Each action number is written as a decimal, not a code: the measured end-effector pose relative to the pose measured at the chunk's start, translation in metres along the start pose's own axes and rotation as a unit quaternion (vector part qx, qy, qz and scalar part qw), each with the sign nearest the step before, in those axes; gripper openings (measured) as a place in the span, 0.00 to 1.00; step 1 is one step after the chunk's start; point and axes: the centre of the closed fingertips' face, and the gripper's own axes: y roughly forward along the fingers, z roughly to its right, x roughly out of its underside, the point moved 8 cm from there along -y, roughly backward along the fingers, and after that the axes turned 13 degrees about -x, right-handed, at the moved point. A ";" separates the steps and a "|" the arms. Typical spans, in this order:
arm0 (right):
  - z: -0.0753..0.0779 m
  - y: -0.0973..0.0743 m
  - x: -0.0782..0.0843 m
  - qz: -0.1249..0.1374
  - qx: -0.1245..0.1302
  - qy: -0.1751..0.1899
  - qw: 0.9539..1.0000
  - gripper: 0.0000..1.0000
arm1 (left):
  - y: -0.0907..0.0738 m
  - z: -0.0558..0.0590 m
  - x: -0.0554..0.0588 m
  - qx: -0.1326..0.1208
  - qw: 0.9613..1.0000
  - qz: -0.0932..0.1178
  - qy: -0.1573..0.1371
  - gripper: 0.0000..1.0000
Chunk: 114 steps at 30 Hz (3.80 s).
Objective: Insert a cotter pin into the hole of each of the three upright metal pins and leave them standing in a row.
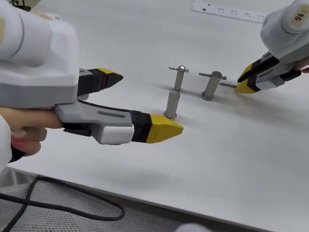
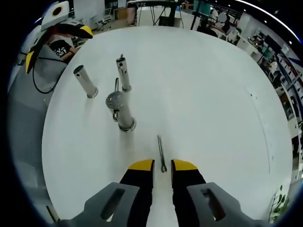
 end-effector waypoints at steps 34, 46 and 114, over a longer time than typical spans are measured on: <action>0.012 0.011 -0.020 -0.117 -0.074 -0.062 0.988 0.00 | 0.001 -0.003 -0.003 -0.011 1.000 -0.006 -0.015 0.88; 0.010 0.009 -0.019 -0.112 -0.059 -0.039 0.991 0.00 | -0.003 -0.011 0.001 -0.017 0.999 -0.008 -0.026 0.85; -0.098 -0.062 -0.059 0.128 0.138 -0.176 0.966 0.00 | 0.041 0.006 -0.052 0.052 0.997 0.023 -0.054 0.44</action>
